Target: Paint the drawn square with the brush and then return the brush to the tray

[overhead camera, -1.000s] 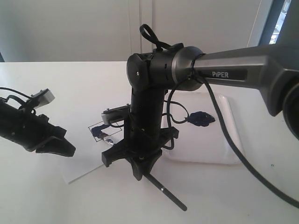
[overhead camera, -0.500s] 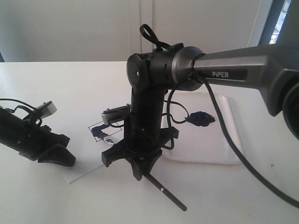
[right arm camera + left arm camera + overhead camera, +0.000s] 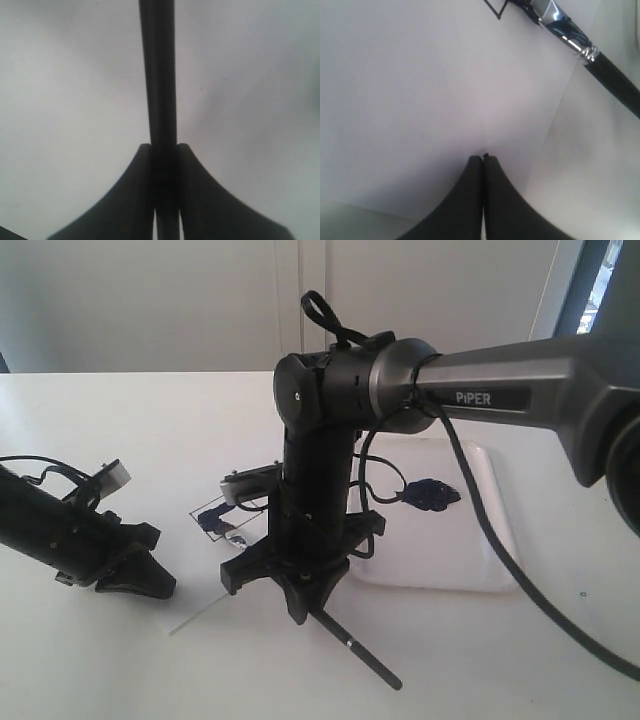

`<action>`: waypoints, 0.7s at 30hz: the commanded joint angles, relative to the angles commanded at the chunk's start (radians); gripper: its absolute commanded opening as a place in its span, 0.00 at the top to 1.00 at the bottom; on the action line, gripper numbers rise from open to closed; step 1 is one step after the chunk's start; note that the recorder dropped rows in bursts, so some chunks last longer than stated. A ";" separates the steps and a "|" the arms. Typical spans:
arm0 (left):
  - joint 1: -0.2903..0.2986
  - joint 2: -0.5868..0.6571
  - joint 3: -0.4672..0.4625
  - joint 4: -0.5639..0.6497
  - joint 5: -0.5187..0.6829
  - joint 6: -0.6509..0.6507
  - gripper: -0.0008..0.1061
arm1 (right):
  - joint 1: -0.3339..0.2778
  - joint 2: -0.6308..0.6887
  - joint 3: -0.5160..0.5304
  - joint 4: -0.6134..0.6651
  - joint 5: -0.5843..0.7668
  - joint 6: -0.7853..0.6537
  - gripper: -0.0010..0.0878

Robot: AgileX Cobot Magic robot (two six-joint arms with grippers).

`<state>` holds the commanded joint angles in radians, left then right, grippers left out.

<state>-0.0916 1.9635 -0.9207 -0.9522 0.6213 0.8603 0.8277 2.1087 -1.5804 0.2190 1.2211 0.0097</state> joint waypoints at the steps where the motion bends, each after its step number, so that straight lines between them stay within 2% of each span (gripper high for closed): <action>1: 0.000 0.000 0.000 0.002 0.001 -0.002 0.99 | -0.002 0.000 0.000 -0.008 0.000 0.002 0.99; 16: 0.000 0.000 0.000 0.010 0.001 -0.002 0.99 | -0.061 0.000 0.000 -0.034 0.000 0.017 0.99; 21: 0.000 0.000 0.000 0.010 0.001 -0.002 0.99 | -0.061 0.000 0.000 0.050 0.000 -0.026 0.99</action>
<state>-0.0916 1.9635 -0.9207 -0.9419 0.6220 0.8582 0.7672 2.1087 -1.5804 0.2695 1.2211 -0.0167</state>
